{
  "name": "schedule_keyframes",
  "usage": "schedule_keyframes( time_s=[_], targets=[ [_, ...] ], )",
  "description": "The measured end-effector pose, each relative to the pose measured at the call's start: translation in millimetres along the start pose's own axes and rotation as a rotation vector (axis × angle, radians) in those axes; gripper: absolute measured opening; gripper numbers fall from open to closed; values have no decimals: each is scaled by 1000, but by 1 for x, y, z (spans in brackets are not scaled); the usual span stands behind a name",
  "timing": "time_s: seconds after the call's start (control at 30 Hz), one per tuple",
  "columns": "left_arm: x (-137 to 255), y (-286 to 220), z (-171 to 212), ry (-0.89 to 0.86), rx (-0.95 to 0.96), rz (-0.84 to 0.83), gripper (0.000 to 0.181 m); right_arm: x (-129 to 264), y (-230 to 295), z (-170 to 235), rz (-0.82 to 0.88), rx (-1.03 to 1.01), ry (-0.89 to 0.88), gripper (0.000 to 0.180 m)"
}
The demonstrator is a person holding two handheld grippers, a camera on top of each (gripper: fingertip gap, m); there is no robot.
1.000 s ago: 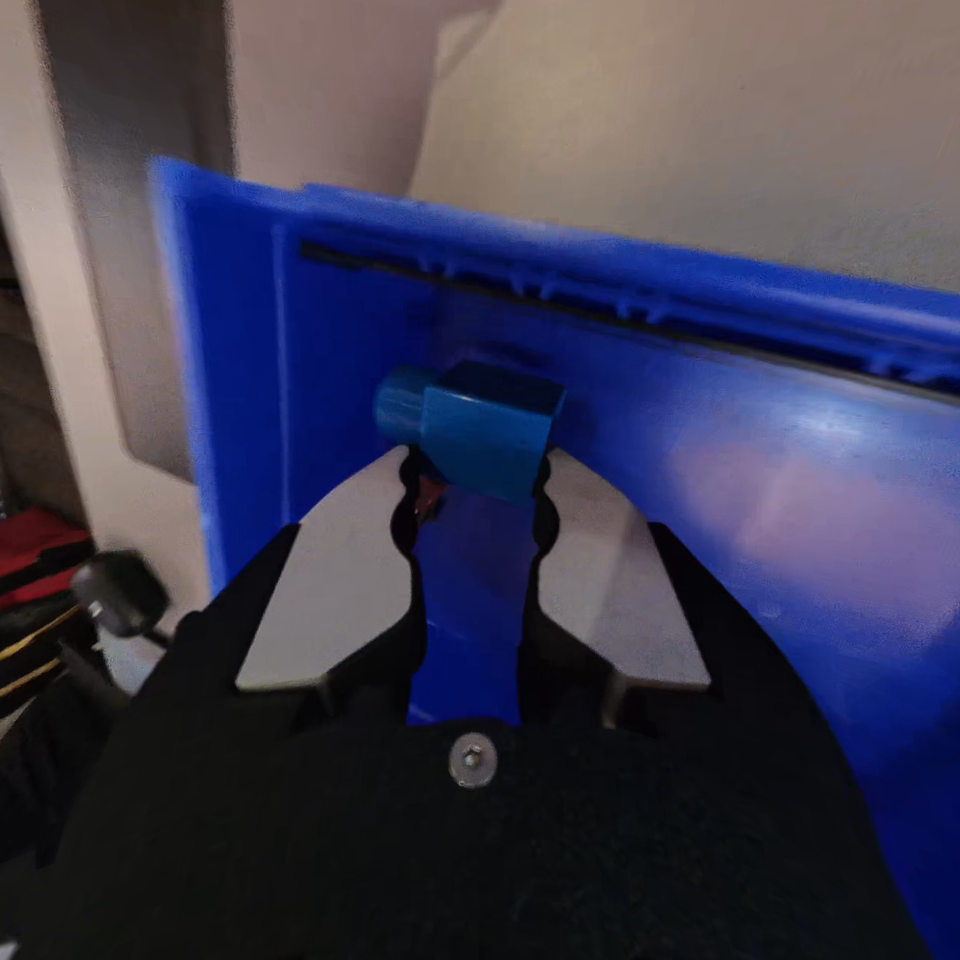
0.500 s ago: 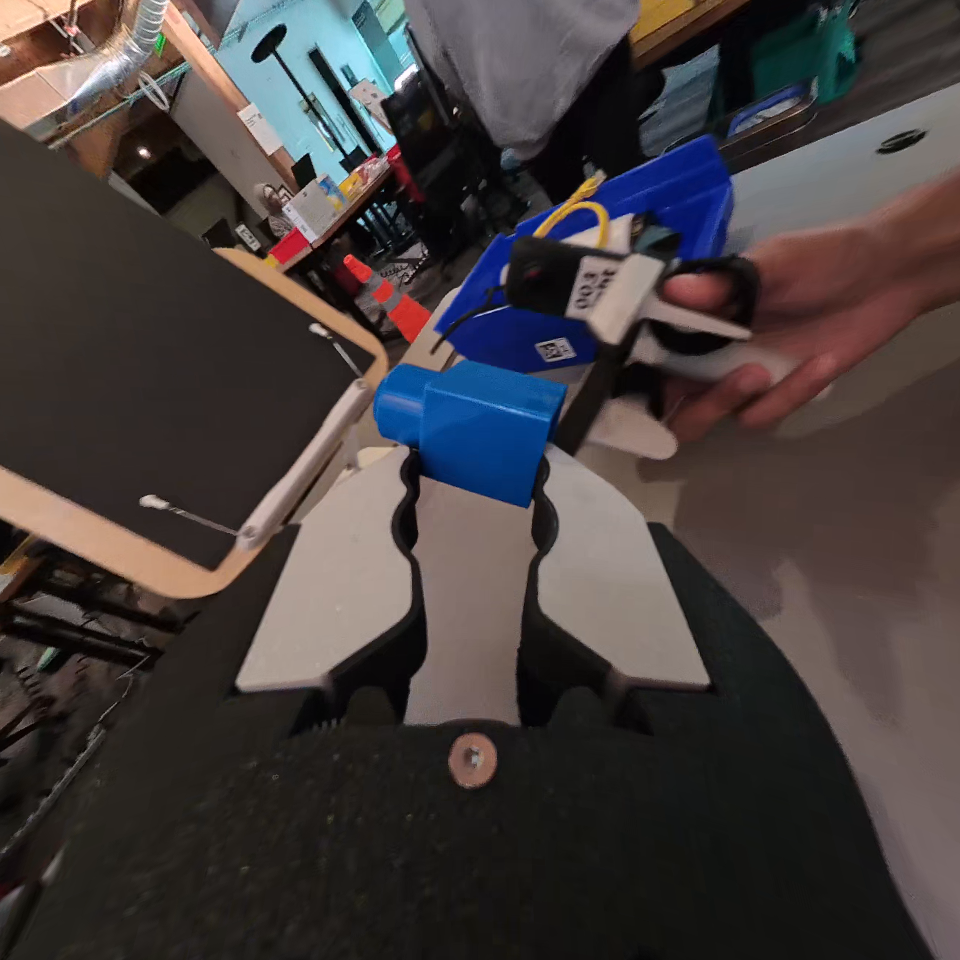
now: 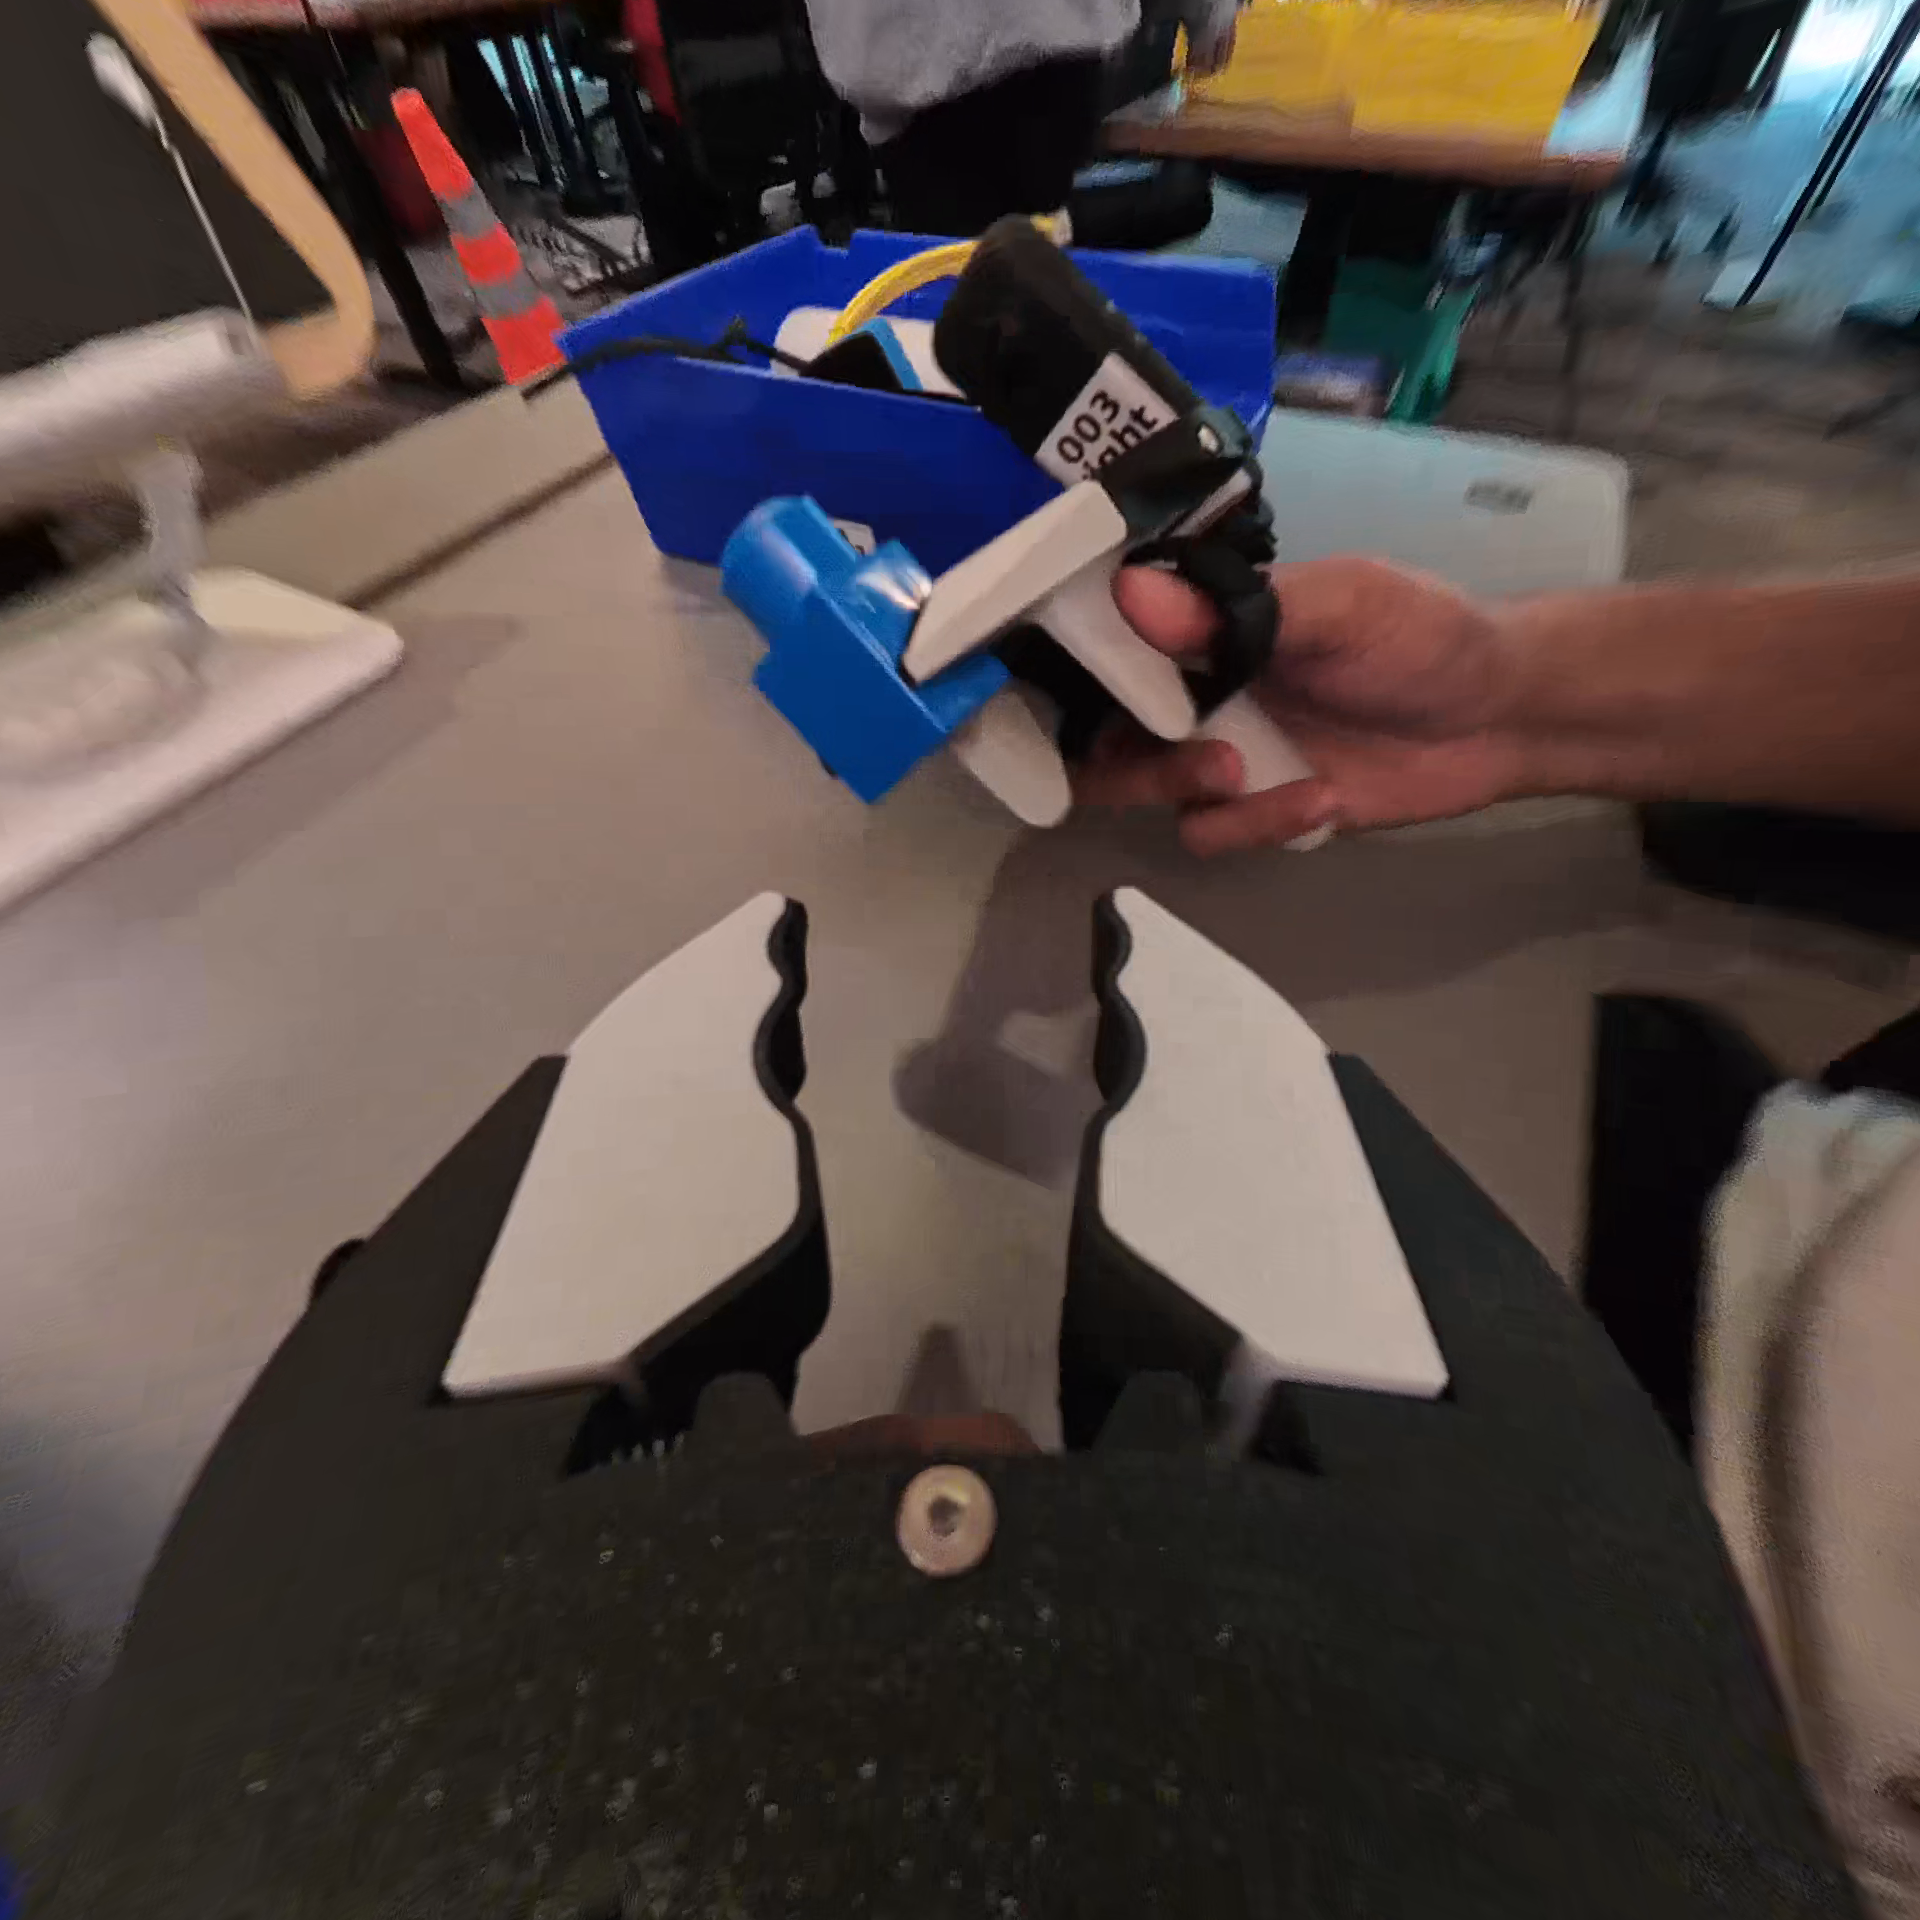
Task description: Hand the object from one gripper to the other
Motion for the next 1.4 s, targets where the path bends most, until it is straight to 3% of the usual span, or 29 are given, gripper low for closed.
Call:
schedule_keyframes(
  time_s=[0.13, 0.23, 0.37, 0.57, 0.63, 0.87, 1.03, 1.17, 1.3, 1.4],
  targets=[
    [7, 8, 8, -81, 300, 77, 65, 0, -12, 5, 142, 182, 88, 35],
    [8, 24, 0, -135, 379, 58, 68, -22, 4, 29, 75, 273, 191, 36],
    [6, 16, -3, -142, 430, 165, 60, -41, 28, 49, -36, 328, 247, 36],
    [5, -6, 1, -143, 529, 346, 49, -49, 27, 72, -1, 430, 359, 36],
    [5, -9, 3, -134, 523, 365, 40, -51, 29, 79, -5, 453, 384, 36],
    [8, -10, 6, -89, 421, 345, 37, -53, 28, 83, -11, 456, 386, 36],
    [24, 25, 4, -93, 240, 124, 36, -39, 17, 71, 23, 401, 361, 52],
    [26, 38, 18, 68, -189, -134, 36, -36, 25, 47, -11, 226, 256, 58],
    [19, 20, 14, 110, -606, -273, 36, -47, 25, 61, -74, -27, 292, 77],
    [14, 2, 8, 90, -735, -290, 36, -55, 29, 71, -169, -157, 294, 87]
  ],
)
Point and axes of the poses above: each gripper's, where its closed fingertips meet, x back along the fingers, z out of its underside, y = z × x across the jaws, the point moved 1 cm from there along x, back along the fingers
